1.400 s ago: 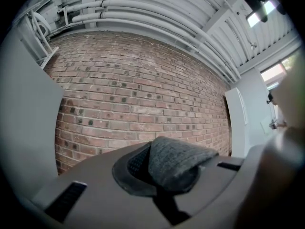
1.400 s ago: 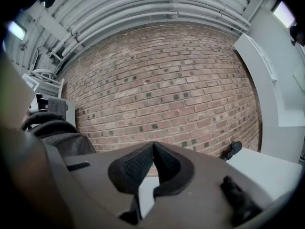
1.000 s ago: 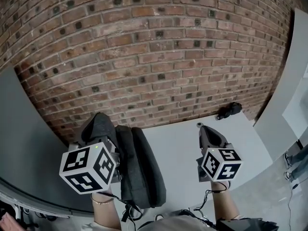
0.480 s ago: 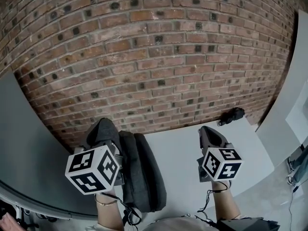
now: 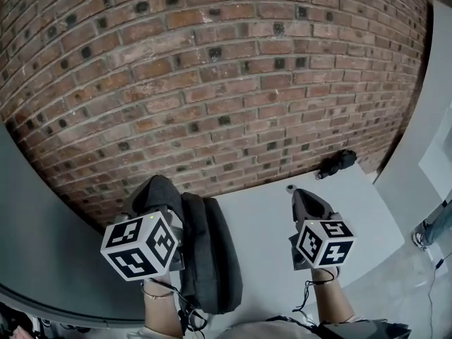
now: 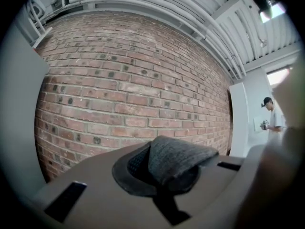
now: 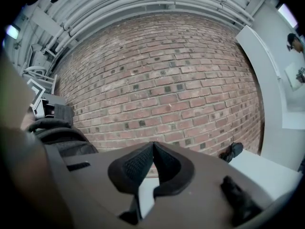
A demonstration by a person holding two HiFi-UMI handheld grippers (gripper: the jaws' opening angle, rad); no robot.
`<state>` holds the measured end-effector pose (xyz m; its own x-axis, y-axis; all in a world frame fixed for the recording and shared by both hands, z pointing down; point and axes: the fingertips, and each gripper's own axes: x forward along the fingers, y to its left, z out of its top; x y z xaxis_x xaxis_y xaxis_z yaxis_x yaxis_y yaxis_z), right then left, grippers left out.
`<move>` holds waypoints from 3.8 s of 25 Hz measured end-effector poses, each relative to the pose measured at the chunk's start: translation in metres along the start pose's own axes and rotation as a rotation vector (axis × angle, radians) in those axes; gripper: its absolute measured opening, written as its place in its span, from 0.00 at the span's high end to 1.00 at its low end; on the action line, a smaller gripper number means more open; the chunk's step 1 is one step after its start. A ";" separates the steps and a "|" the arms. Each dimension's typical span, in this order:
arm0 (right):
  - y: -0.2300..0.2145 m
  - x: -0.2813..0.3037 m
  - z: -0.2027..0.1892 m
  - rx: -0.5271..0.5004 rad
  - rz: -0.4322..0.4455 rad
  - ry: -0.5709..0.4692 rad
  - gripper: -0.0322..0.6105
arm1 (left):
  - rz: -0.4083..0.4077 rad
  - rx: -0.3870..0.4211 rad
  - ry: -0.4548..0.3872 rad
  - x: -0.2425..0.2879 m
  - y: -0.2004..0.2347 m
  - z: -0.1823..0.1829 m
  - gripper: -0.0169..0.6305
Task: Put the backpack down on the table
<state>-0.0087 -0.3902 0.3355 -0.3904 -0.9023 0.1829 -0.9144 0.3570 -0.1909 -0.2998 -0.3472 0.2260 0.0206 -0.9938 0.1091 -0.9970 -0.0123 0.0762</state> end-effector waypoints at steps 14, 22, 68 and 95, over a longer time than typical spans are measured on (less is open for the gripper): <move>-0.075 0.000 -0.021 0.050 -0.118 0.044 0.90 | -0.161 0.093 0.129 0.085 -0.089 -0.051 0.96; -0.117 -0.007 -0.045 0.083 -0.166 0.087 0.90 | -0.248 0.138 0.235 0.115 -0.143 -0.104 0.96; -0.295 -0.016 -0.189 0.152 -0.282 0.306 0.90 | -0.285 0.239 0.701 0.179 -0.287 -0.374 0.96; -0.317 -0.016 -0.243 0.252 -0.246 0.388 0.90 | -0.309 0.387 0.844 0.174 -0.305 -0.451 0.94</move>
<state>0.2614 -0.4300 0.6273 -0.2216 -0.7791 0.5865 -0.9486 0.0328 -0.3148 0.0417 -0.4662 0.6690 0.1813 -0.5370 0.8239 -0.8912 -0.4439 -0.0932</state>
